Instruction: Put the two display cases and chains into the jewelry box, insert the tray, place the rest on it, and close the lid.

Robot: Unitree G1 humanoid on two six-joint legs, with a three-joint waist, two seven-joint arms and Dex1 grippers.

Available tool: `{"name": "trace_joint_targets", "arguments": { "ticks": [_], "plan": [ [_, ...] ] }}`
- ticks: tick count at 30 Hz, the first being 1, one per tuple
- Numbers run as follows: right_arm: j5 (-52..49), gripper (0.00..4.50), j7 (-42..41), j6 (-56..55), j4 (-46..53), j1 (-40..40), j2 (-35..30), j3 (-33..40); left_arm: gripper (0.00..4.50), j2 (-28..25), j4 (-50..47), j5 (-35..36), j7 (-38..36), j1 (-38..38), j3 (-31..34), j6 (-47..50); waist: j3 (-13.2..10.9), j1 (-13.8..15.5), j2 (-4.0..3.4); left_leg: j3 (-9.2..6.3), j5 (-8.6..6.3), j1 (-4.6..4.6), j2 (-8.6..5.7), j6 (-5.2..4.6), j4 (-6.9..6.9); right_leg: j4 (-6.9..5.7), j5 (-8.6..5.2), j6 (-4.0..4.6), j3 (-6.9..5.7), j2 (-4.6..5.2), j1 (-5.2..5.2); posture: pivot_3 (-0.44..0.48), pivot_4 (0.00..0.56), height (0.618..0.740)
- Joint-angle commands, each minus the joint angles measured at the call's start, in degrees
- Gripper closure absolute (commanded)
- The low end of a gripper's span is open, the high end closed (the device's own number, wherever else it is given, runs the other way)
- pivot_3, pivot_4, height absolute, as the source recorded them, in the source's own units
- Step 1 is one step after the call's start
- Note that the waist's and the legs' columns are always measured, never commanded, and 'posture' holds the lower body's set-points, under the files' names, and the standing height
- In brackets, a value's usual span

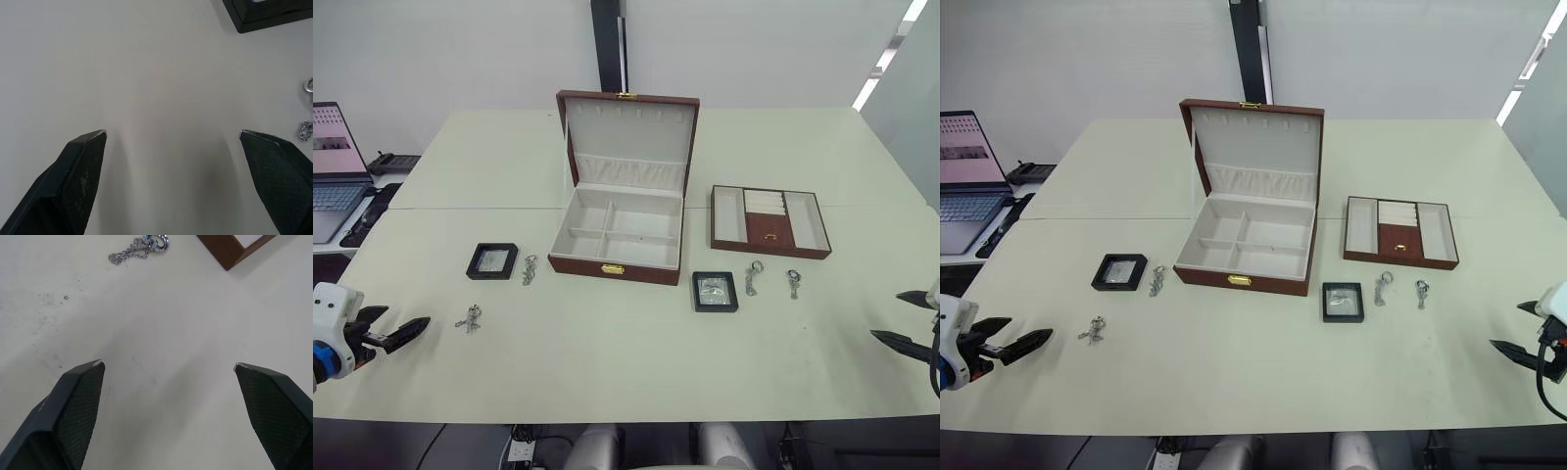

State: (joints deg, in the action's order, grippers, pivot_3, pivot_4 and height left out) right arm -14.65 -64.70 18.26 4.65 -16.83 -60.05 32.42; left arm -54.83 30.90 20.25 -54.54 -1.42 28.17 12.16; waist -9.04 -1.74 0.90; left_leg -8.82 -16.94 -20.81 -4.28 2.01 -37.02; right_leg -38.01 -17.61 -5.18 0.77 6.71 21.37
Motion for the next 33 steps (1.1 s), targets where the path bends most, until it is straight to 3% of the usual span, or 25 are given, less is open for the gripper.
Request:
{"name": "trace_joint_targets", "arguments": {
  "ticks": [1, 3, 9, 15, 18, 26, 33],
  "plan": [
    [-1.1, 0.18, -0.2, 0.8, 1.9, 0.8, -0.3, 0.5, 0.39, -1.4, -1.5, 0.8, -0.4, 0.9, 2.0, -0.9, 0.0, 0.0, 0.0, 0.0, 0.0, 0.0, 0.0, 0.0, 0.0, 0.0, 0.0, 0.0, 0.0, 0.0, 0.0, 0.0, 0.15, 0.74],
    [-1.6, 0.6, -0.3, 1.5, 2.9, 1.3, -0.7, 0.1, 0.88, -1.3, -2.7, 1.2, -1.1, 1.4, 1.7, -0.5, 0.0, 0.0, 0.0, 0.0, 0.0, 0.0, 0.0, 0.0, 0.0, 0.0, 0.0, 0.0, 0.0, 0.01, 0.0, 0.0, 0.15, 0.74],
    [-2.3, 2.47, 0.5, 4.1, 6.1, 5.4, -1.4, -2.5, 2.68, -0.8, -7.4, 2.4, -2.7, 5.3, -0.4, 2.0, 0.0, 0.0, 0.0, 0.0, 0.0, 0.0, 0.01, 0.0, -0.02, -0.01, 0.0, 0.0, -0.01, 0.01, -0.01, 0.0, 0.15, 0.74],
    [-3.5, 3.95, 3.8, 9.1, 11.6, 15.3, 0.0, -11.9, 4.5, 1.0, -12.7, 1.7, -2.6, 14.9, -8.1, 7.6, 0.0, 0.0, 0.0, -0.01, 0.1, -0.01, 0.0, 0.18, -0.05, -0.02, 0.0, 0.0, -0.03, 0.01, -0.01, 0.0, 0.15, 0.74],
    [-2.5, 4.44, 6.9, 11.2, 12.6, 22.5, 2.3, -18.6, 4.5, 2.4, -12.8, 0.6, -2.5, 19.5, -12.1, 9.3, 0.0, -0.2, 0.01, 0.0, 0.14, -0.03, 0.0, 0.24, -0.04, -0.03, 0.01, 0.0, -0.02, 0.0, 0.01, 0.0, 0.15, 0.74],
    [3.4, 4.44, 14.3, 13.8, 7.6, 39.0, 11.2, -33.5, 4.5, 7.4, -11.3, -3.5, 0.5, 29.6, -20.2, 11.0, 0.0, -0.2, 0.03, -0.04, 0.15, -0.12, -0.05, 0.26, -0.11, -0.05, 0.01, 0.01, -0.06, 0.01, 0.09, 0.0, 0.15, 0.74],
    [9.1, 4.44, 19.6, 13.9, -0.6, 48.3, 21.1, -42.0, 4.5, 11.5, -8.5, -7.0, 3.4, 33.2, -24.2, 11.8, 0.0, -0.3, 0.04, -0.02, 0.16, -0.14, -0.08, 0.28, -0.15, -0.11, 0.03, 0.04, -0.07, -0.02, 0.22, 0.0, 0.15, 0.74]
  ]
}}
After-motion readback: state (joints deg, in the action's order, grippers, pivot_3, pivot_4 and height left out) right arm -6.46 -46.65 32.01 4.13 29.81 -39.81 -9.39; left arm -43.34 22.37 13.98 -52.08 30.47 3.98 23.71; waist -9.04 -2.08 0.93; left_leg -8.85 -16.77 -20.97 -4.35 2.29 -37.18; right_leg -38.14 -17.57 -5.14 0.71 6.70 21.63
